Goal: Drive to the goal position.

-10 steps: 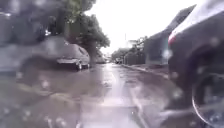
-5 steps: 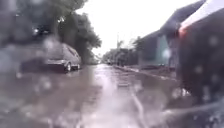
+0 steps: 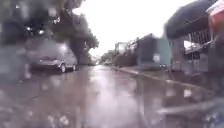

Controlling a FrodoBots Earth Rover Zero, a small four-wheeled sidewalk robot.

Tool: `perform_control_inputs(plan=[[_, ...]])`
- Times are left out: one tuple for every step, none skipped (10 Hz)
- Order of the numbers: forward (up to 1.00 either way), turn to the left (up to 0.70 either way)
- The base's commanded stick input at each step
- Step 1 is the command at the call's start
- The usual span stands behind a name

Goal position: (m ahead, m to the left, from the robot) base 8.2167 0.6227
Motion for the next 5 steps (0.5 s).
perform_control_inputs(plan=[[1.00,0.00],[1.00,0.00],[1.00,0.00],[1.00,0.00],[1.00,0.00]])
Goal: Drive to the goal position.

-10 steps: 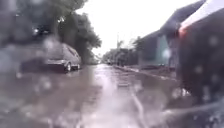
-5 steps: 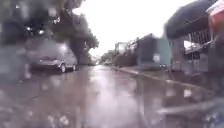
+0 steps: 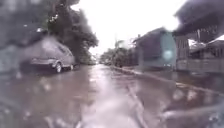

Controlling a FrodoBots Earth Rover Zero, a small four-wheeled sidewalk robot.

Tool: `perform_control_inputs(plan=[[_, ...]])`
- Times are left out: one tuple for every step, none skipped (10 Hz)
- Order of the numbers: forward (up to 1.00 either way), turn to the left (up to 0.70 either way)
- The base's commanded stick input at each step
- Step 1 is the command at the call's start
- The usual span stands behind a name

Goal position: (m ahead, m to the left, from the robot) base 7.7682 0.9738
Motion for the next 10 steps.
perform_control_inputs(plan=[[1.00,0.00],[1.00,0.00],[1.00,0.00],[1.00,0.00],[1.00,0.00],[1.00,0.00],[1.00,0.00],[1.00,0.00],[1.00,0.00],[1.00,0.00]])
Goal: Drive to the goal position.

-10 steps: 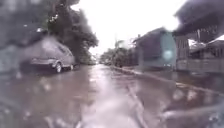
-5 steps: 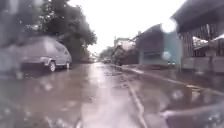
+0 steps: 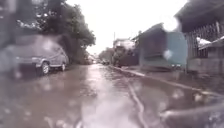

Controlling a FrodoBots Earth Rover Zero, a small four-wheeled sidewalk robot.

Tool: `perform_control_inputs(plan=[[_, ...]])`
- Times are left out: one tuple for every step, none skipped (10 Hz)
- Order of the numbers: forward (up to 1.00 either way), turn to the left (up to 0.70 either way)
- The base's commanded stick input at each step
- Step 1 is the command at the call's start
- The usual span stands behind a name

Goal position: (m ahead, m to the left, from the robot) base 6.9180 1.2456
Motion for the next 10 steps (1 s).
perform_control_inputs(plan=[[1.00,0.00],[1.00,0.00],[1.00,0.00],[1.00,0.00],[1.00,0.00],[1.00,0.00],[1.00,0.00],[1.00,0.00],[1.00,0.00],[1.00,0.00]])
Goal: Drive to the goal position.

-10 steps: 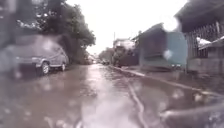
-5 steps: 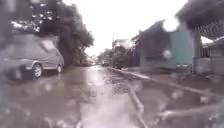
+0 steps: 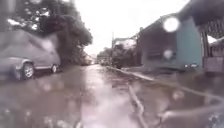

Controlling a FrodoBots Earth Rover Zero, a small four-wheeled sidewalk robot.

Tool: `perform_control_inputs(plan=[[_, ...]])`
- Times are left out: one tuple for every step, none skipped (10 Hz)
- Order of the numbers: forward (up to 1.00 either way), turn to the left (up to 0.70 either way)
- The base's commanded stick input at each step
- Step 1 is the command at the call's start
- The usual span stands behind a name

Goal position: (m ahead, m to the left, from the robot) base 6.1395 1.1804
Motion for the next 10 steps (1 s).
perform_control_inputs(plan=[[1.00,0.00],[1.00,0.00],[1.00,0.00],[1.00,0.00],[1.00,0.00],[1.00,0.15],[1.00,0.27],[1.00,0.27],[1.00,0.21],[1.00,0.00]])
